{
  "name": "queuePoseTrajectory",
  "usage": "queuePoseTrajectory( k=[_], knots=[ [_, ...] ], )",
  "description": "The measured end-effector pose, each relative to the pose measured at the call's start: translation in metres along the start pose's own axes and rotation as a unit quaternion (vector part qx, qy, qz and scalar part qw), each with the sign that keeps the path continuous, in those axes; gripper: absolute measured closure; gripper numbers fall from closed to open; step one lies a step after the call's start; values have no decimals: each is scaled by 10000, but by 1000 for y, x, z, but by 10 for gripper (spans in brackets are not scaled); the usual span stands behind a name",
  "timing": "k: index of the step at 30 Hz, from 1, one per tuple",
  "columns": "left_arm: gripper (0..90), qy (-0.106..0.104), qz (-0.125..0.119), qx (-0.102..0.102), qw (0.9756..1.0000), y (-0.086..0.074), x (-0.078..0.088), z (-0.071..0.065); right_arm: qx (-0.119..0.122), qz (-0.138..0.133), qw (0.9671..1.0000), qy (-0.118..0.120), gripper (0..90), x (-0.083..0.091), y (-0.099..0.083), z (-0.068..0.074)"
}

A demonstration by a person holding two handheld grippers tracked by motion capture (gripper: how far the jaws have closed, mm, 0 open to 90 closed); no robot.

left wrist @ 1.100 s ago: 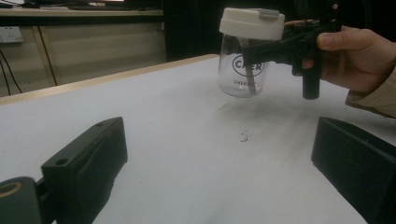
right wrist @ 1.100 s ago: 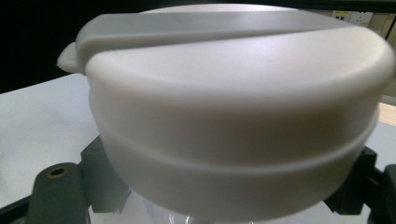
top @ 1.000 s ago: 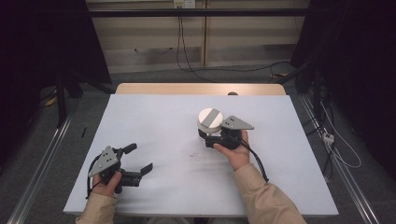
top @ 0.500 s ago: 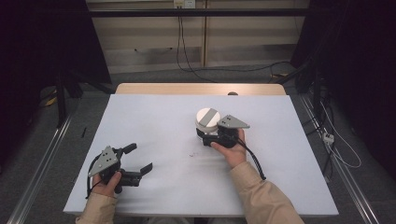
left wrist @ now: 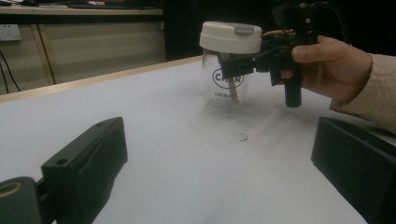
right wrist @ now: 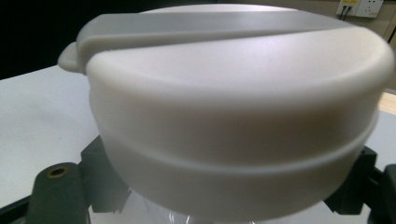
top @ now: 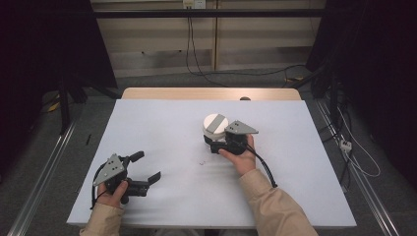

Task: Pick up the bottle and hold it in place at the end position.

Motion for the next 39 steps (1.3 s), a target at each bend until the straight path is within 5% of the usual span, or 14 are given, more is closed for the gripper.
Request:
queuePoseTrajectory(
  k=[39],
  knots=[
    [33, 15, 30, 1, 10000, -1, -1, 0, 154, 146, 9998, 10, 185, -16, -8, 4]
  ],
)
Point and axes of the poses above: each handheld gripper's, and its own axes: x roughly backward along the jaws, y roughly out of its top, z roughly to its left, the point moved 3 cm from there along -x, roughly forward along the jaws, and after that the axes turned 5 degrees about -z, right-handed, at the moved point
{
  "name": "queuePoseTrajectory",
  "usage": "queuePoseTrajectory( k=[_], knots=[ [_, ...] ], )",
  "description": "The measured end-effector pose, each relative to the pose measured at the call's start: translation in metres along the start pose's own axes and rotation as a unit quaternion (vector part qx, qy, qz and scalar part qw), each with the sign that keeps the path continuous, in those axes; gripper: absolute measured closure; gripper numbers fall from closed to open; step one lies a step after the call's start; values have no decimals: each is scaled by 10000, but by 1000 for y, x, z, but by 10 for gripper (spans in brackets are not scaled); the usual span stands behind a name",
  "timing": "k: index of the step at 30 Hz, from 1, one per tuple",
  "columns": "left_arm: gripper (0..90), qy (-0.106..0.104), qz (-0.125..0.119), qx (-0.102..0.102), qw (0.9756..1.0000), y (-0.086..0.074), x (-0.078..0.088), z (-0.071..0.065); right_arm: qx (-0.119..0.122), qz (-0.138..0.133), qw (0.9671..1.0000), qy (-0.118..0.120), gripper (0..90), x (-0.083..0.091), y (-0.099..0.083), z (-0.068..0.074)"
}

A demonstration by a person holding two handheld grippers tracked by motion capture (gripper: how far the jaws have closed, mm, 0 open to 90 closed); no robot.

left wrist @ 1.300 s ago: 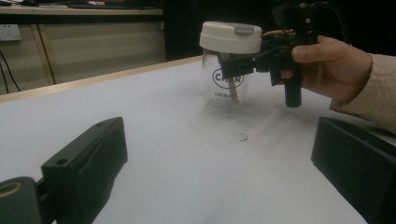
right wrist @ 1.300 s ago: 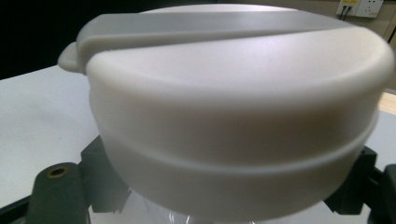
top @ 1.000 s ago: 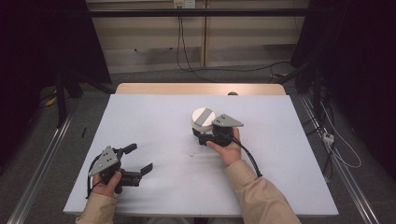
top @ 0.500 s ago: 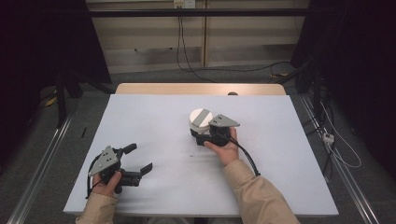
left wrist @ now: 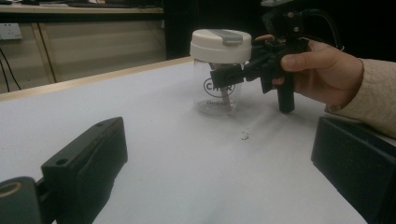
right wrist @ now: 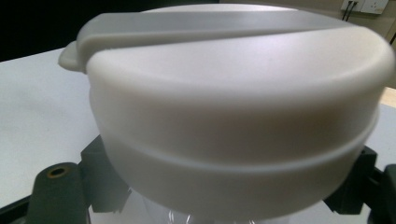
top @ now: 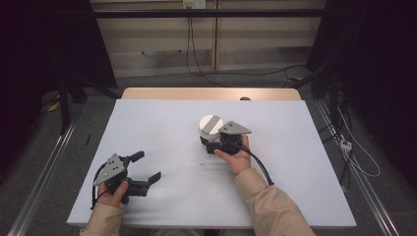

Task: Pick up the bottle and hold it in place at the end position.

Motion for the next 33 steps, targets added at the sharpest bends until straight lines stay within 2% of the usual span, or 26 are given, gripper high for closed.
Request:
queuePoseTrajectory(
  k=[6, 7, 12, 27, 31, 33],
  knots=[
    [33, 9, -44, 78, 10000, 1, -1, 2, 5, -20, 10000, 36, 186, 1, -1, -1],
    [33, 14, -87, 166, 9998, 1, -2, 1, 1, -23, 10000, 37, 186, 1, -1, -1],
    [27, 42, -59, 252, 9997, 2, -7, 4, -1, -13, 10000, 38, 186, 1, -1, -1],
    [24, 39, -121, 161, 9998, 11, -20, 3, 0, -15, 10000, 32, 186, 0, -1, -1],
    [24, 39, -124, 229, 9997, 13, -23, 3, 1, -15, 10000, 29, 187, 1, -1, -1],
    [24, 28, -126, 197, 9997, 13, -25, 4, -1, -13, 10000, 32, 187, 0, -1, -1]
  ],
)
Point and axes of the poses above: each handheld gripper's, and its own axes: x roughly backward along the jaws, y roughly out of its top, z roughly to its left, the point moved 3 cm from there along -x, roughly forward along the jaws, and after that the axes turned 5 degrees about -z, right-handed, at the moved point
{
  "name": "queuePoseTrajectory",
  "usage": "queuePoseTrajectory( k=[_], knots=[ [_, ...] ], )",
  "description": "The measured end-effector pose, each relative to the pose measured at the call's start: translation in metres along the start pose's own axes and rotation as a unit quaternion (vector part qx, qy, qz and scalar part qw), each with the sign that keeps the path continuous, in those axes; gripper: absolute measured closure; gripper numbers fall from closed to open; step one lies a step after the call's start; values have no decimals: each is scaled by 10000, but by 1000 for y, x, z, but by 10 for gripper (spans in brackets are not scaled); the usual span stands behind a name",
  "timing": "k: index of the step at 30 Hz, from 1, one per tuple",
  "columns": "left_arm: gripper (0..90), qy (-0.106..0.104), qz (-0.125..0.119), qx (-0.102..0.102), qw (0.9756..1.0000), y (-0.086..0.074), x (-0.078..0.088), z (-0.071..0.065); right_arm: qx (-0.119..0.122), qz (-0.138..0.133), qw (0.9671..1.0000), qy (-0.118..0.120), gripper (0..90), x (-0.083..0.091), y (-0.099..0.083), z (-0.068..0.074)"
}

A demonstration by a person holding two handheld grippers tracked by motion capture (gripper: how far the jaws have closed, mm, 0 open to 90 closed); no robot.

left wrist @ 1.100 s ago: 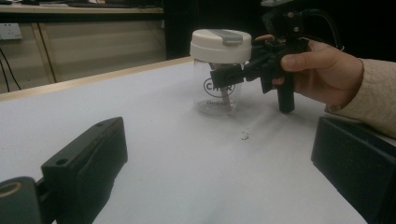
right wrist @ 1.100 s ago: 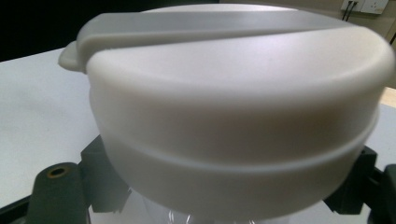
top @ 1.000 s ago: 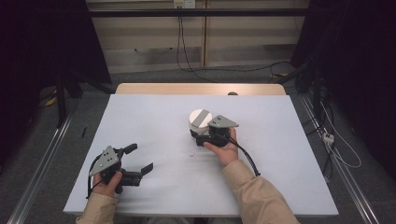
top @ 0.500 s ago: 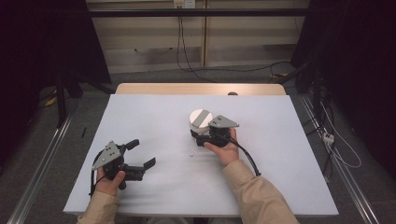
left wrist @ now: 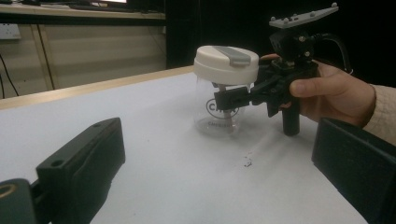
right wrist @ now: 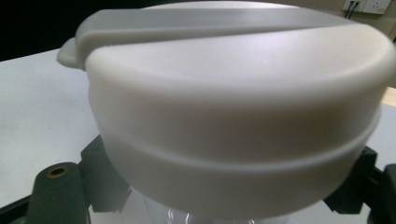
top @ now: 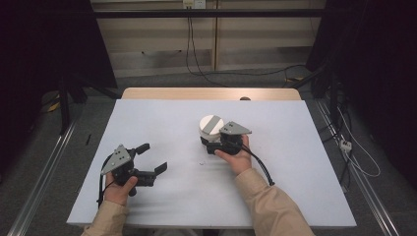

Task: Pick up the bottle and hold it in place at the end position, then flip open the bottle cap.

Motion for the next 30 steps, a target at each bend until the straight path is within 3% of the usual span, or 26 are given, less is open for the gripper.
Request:
queuePoseTrajectory(
  k=[30],
  knots=[
    [26, -10, 177, -2, 9998, 4, -26, -1, -11, 14, 10000, -2, 186, 0, 0, 0]
  ],
)
Point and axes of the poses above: each handheld gripper's, and its own axes: x roughly backward along the jaws, y roughly out of its top, z roughly to its left, the point moved 3 cm from there along -x, roughly forward along the jaws, and after that the axes turned 5 degrees about -z, right-handed, at the moved point
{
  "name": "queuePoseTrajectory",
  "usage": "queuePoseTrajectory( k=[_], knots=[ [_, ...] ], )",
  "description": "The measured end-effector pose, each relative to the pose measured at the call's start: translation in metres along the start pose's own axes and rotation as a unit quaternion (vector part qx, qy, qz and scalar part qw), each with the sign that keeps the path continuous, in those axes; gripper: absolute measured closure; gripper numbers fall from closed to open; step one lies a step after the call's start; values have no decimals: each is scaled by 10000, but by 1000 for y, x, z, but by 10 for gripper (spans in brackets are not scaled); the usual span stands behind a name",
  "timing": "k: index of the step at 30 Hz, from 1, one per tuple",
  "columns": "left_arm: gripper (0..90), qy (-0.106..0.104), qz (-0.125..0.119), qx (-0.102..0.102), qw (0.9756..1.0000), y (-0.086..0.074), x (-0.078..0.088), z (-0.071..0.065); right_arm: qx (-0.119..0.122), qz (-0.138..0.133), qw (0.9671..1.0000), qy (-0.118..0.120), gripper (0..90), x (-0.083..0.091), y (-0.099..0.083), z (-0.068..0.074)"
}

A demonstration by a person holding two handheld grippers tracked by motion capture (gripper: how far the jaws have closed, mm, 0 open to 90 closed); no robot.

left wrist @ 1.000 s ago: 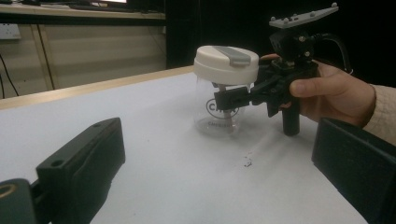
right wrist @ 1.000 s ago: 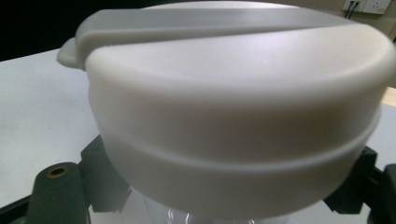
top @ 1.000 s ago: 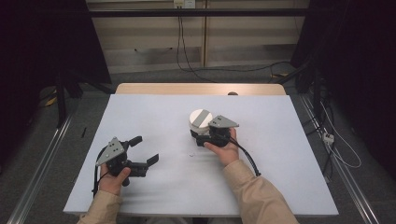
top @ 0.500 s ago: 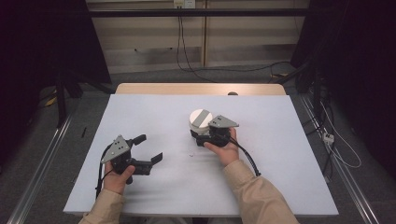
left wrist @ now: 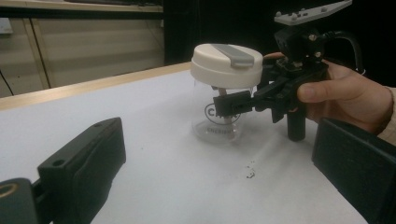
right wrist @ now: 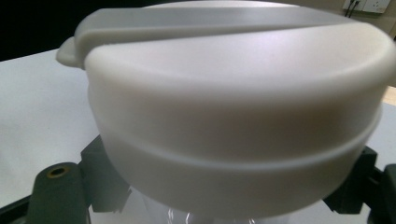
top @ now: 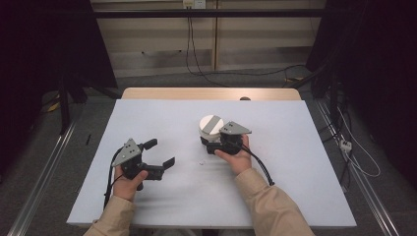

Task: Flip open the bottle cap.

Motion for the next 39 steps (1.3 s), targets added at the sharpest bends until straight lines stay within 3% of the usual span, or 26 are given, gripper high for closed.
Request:
queuePoseTrajectory(
  k=[21, 30, 39],
  knots=[
    [39, -141, 230, 72, 9996, 5, -29, -7, 3, -3, 10000, -10, 186, 0, 0, 0],
    [108, -135, 265, 30, 9996, 10, -36, -8, 0, -2, 10000, -13, 187, 0, 0, 0],
    [232, -177, 371, 169, 9990, 12, -47, -12, 14, -2, 10000, -3, 187, 0, -1, 0]
  ],
)
Point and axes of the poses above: each handheld gripper's, and its own axes: x roughly backward along the jaws, y roughly out of its top, z roughly to its left, the point moved 3 cm from there along -x, roughly forward along the jaws, and after that the axes turned 5 degrees about -z, right-handed, at the moved point
